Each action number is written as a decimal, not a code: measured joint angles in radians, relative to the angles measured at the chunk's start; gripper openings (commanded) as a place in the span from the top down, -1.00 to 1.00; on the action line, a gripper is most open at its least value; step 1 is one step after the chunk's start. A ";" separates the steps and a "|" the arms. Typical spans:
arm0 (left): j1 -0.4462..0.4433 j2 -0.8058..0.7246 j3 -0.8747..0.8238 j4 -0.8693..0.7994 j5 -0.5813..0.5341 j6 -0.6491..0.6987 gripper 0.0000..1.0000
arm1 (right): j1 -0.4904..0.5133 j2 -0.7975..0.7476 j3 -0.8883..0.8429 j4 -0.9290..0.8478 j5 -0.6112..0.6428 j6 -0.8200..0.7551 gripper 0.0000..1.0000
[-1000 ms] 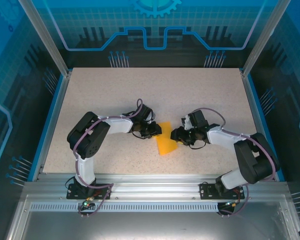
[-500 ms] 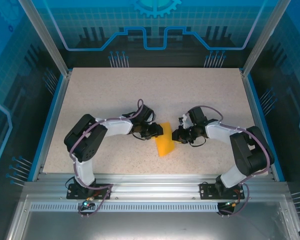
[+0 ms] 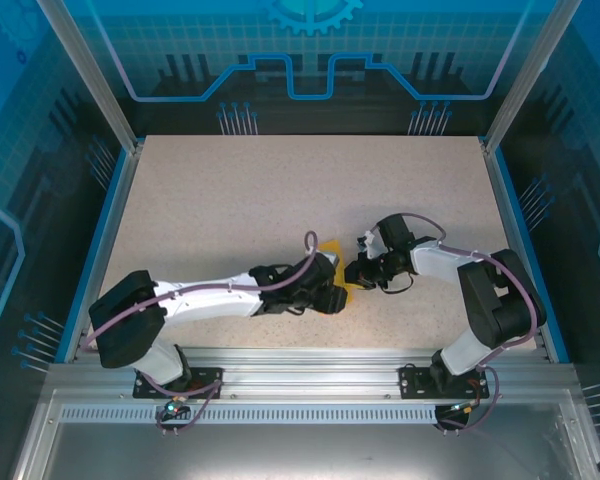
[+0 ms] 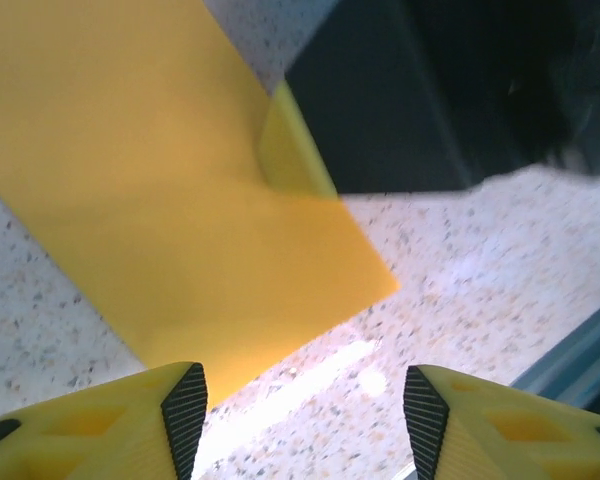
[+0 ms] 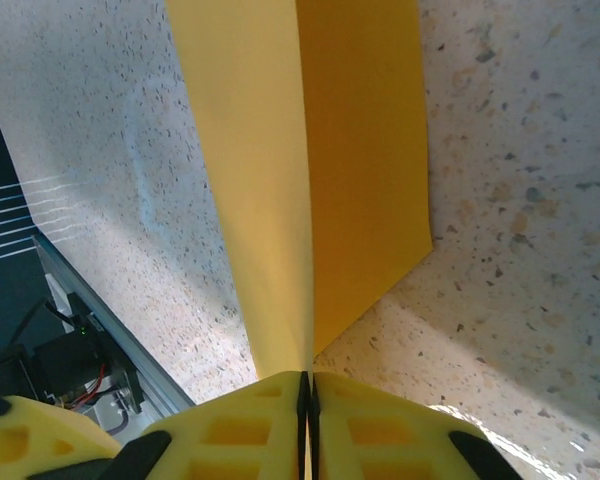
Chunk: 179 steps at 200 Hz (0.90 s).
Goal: Fold a paper plane with a square sheet of paper (pick it up from the middle)
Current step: Third fold the triangle at the center of the table.
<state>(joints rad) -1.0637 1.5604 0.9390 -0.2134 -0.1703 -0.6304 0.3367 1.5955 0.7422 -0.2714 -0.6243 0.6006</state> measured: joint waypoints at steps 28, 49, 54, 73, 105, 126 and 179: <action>-0.072 0.060 0.026 -0.020 -0.103 0.028 -0.24 | -0.011 0.000 0.000 -0.002 -0.017 0.000 0.78; -0.090 0.130 0.067 -0.023 -0.138 0.044 -0.27 | -0.017 0.000 0.000 -0.002 -0.029 0.000 0.78; -0.092 0.146 0.077 -0.025 -0.146 0.051 -0.27 | -0.018 0.000 0.000 -0.002 -0.032 0.000 0.78; -0.097 0.185 0.106 -0.030 -0.163 0.064 -0.32 | -0.019 0.000 0.003 -0.004 -0.041 0.000 0.77; -0.109 0.202 0.132 -0.045 -0.185 0.084 -0.48 | -0.019 0.003 0.007 -0.006 -0.050 0.000 0.77; -0.115 0.216 0.157 -0.067 -0.212 0.084 -0.48 | -0.019 0.008 0.010 -0.006 -0.055 0.000 0.76; -0.120 0.276 0.226 -0.124 -0.267 0.084 -0.39 | -0.023 0.015 0.013 -0.006 -0.064 0.001 0.75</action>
<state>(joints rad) -1.1839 1.8366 1.1652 -0.3374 -0.4374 -0.5468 0.3134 1.6108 0.7555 -0.2771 -0.6888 0.6014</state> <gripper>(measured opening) 0.723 0.121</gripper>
